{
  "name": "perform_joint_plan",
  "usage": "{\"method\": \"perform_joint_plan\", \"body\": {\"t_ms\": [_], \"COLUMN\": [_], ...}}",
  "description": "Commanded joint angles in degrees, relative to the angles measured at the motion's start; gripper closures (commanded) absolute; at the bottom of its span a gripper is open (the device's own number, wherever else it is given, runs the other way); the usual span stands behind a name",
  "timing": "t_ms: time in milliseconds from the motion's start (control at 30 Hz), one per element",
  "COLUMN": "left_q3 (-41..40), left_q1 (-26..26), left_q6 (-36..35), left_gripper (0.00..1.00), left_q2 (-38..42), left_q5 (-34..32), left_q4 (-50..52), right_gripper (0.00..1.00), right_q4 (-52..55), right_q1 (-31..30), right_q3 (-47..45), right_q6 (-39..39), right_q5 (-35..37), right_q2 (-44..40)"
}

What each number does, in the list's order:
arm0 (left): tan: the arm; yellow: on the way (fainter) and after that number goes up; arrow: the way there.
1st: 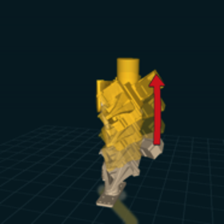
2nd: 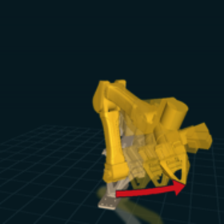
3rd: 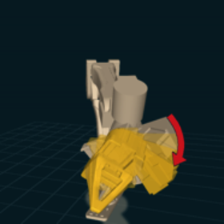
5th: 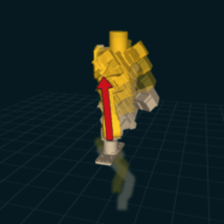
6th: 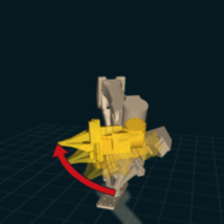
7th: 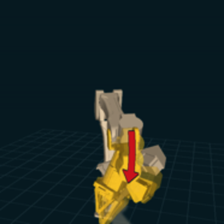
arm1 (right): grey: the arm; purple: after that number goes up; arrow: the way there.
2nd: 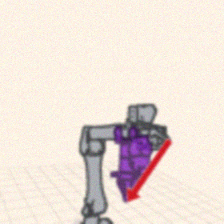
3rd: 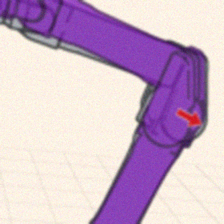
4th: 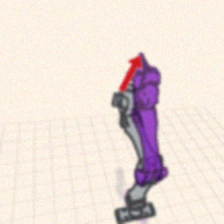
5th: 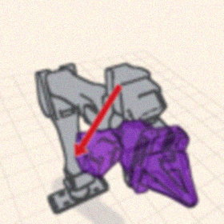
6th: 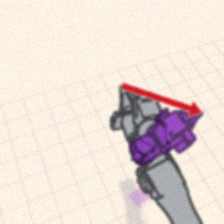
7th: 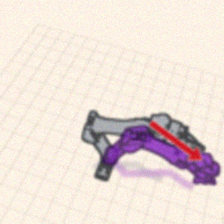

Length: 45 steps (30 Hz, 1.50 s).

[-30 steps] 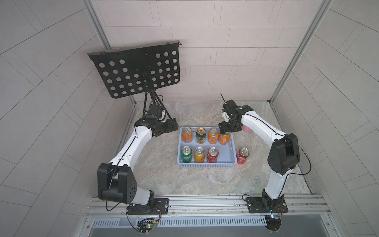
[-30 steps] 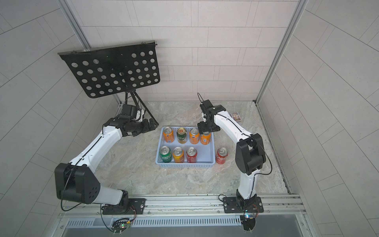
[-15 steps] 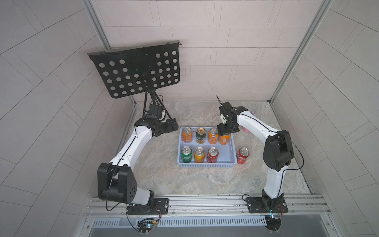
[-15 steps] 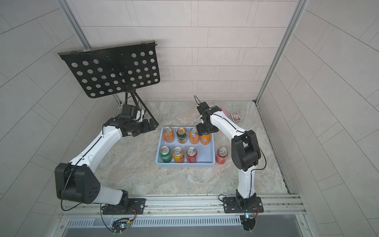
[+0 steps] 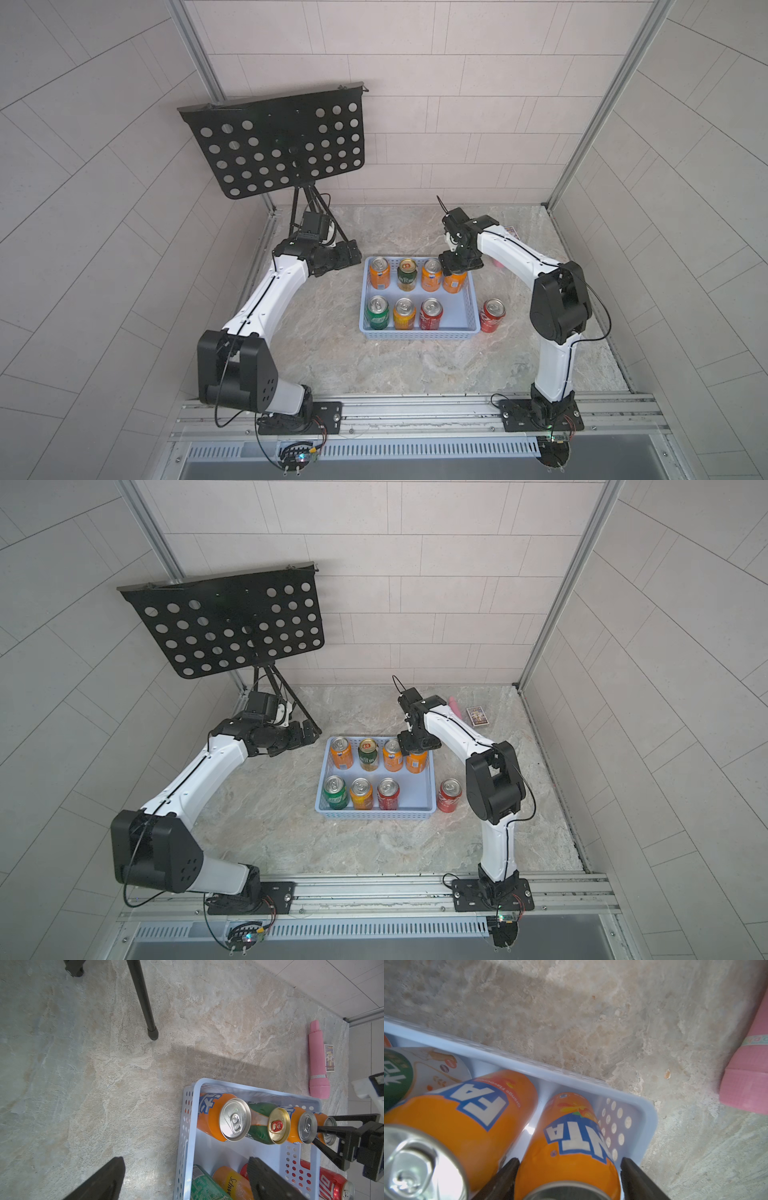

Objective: Take out the drinks from the basket
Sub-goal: Pick up the drink from the basket.

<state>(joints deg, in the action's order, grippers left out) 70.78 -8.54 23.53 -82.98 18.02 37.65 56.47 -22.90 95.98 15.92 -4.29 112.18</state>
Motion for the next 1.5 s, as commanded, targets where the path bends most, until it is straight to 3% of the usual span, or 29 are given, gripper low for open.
{"method": "perform_joint_plan", "body": {"t_ms": [0, 167, 433, 600, 1100, 1467], "left_q3": [-0.22, -0.21, -0.27, -0.19, -0.29, -0.25], "left_q1": [0.08, 0.07, 0.08, 0.08, 0.06, 0.04], "left_q6": [-0.84, -0.90, -0.98, -1.02, -0.96, -0.87], "left_gripper": [0.00, 0.00, 0.00, 0.00, 0.00, 0.00], "left_q2": [0.19, 0.27, 0.53, 0.71, 0.97, 0.68], "left_q5": [-0.08, -0.22, -0.47, -0.69, -0.45, -0.26], "left_q4": [1.28, 1.36, 1.44, 1.44, 1.23, 1.29], "right_gripper": [0.21, 0.27, 0.54, 0.62, 0.64, 0.65], "right_q4": [-0.95, -1.52, -0.82, 1.29, 8.59, 12.37], "right_q1": [-0.46, -0.58, -0.65, -0.60, -0.06, 3.82], "right_q3": [-0.99, -2.12, -2.26, 0.02, 9.82, 16.61], "right_q6": [0.87, 1.26, 1.39, 1.39, -0.23, -1.86], "right_q5": [0.33, 0.49, 0.96, -0.05, 0.97, 2.01], "right_q2": [1.11, 1.12, -0.44, -1.95, -7.26, -9.89]}}
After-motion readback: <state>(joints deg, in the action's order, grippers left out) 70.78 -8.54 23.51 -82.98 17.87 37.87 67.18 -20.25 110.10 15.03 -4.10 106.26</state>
